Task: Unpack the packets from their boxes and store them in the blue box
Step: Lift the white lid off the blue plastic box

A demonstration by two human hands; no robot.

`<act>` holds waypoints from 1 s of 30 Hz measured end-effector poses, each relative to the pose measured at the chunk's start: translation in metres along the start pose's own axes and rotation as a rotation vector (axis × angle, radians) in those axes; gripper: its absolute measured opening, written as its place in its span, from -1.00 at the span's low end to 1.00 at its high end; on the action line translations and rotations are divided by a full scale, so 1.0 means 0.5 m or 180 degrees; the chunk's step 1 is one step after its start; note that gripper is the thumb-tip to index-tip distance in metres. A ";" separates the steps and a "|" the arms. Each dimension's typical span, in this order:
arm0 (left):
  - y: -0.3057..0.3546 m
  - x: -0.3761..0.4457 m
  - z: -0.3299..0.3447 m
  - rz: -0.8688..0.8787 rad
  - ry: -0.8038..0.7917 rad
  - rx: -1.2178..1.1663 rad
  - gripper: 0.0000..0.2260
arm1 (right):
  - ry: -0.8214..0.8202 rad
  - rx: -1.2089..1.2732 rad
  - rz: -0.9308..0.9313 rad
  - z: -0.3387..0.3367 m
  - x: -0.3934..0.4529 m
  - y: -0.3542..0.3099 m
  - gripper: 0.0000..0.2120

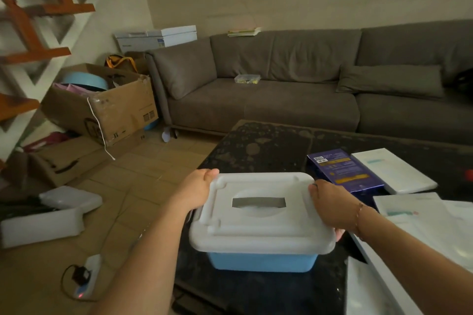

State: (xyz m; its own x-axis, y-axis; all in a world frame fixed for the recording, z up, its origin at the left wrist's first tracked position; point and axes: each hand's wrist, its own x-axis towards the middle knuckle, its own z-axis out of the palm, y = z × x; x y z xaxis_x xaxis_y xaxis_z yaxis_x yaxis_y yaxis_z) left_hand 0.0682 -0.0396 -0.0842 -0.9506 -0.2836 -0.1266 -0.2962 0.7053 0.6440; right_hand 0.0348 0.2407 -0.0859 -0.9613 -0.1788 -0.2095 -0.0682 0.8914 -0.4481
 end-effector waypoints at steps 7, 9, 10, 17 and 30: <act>-0.020 -0.014 0.007 -0.0293 -0.0181 -0.0845 -0.49 | 0.0130 0.1271 0.0155 0.019 -0.022 0.048 -0.72; -0.048 -0.010 0.012 -0.0403 -0.0282 -0.1197 -0.43 | 0.0146 0.1448 0.0228 0.031 -0.027 0.066 -0.75; -0.060 -0.013 0.016 -0.0430 -0.0295 -0.1390 -0.45 | 0.0233 0.1525 0.0201 0.036 -0.029 0.071 -0.76; -0.104 -0.035 0.001 0.0068 0.0189 -0.1819 -0.87 | 0.1094 0.1126 -0.0483 0.011 -0.051 0.073 -0.91; -0.085 -0.051 0.004 0.0256 0.0394 -0.2053 -0.78 | 0.1034 0.1607 -0.0018 -0.015 -0.058 0.036 -0.81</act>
State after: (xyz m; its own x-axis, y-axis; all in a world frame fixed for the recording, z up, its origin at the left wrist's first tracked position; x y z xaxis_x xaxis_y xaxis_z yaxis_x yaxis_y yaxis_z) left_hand 0.1051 -0.0612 -0.1099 -0.9382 -0.3461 0.0038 -0.0728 0.2080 0.9754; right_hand 0.0595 0.2649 -0.0812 -0.9991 0.0244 0.0349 -0.0148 0.5686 -0.8225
